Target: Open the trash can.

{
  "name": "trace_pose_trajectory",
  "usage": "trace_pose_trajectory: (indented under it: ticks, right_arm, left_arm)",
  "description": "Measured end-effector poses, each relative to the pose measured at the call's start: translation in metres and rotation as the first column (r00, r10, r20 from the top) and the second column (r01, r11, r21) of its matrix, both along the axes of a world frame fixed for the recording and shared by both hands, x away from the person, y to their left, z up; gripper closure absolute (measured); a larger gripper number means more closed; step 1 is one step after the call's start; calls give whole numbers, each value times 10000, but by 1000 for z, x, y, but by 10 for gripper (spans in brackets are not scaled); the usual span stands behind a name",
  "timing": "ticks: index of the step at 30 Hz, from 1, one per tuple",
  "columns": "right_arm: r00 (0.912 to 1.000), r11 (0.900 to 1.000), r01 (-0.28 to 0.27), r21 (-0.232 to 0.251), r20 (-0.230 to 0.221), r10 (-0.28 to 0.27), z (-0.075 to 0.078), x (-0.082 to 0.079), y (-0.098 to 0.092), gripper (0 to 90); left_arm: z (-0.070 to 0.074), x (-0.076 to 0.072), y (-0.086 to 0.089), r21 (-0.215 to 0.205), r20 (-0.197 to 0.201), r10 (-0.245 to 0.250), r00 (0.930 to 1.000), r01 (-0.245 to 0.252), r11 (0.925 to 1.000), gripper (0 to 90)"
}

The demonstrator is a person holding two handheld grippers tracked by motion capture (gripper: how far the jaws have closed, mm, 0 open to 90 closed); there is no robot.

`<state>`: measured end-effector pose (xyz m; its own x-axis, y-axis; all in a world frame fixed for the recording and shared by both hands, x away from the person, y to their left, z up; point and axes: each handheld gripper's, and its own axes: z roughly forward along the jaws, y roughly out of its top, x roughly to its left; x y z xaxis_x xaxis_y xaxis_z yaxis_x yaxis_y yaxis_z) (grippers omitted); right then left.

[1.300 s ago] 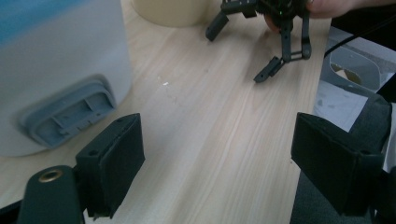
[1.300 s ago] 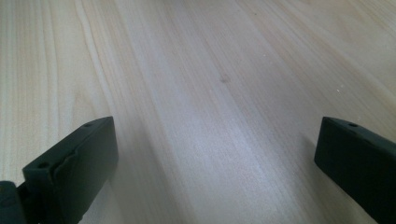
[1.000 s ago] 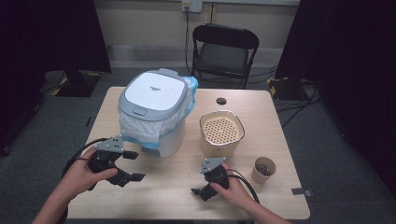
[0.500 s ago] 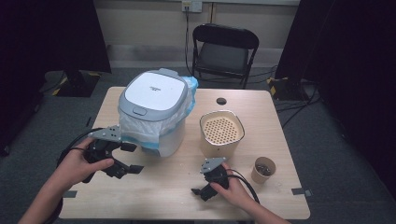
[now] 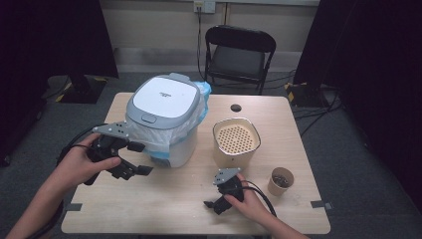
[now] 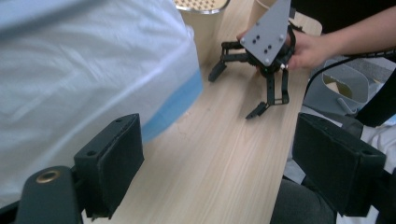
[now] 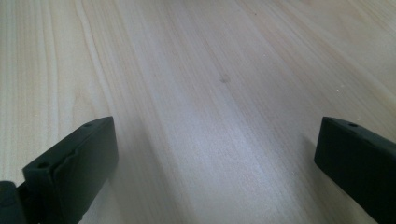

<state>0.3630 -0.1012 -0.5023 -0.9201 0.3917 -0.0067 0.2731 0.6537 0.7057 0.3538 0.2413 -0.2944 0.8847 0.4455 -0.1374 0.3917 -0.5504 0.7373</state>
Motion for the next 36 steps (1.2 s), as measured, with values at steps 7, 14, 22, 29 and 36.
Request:
trace_pose_trajectory:
  ticks: [7, 14, 22, 29, 36]
  right_arm:
    - [10000, 10000, 2, 2, 1, -2, 0, 0, 0, 0]
    - [10000, 10000, -4, -4, 4, 4, 0, 0, 0, 0]
    - [10000, 10000, 17, -13, -13, -17, 0, 0, 0, 0]
    - [10000, 10000, 17, -15, -16, -17, 0, 0, 0, 0]
    - [10000, 10000, -27, -6, -17, 27, 0, 0, 0, 0]
  left_arm:
    - [13, 6, -3, -46, 203, -53, 9998, 54, 10000, 160]
    - [24, 15, -8, 167, 420, -52, 9991, 45, 9999, 161]
    - [37, 27, -17, 178, 631, 24, 9980, -35, 9998, 161]
    - [43, 39, -21, 222, 750, 134, 9971, -151, 9996, 162]
    - [43, 51, -17, 220, 793, 533, 9954, -552, 9982, 162]
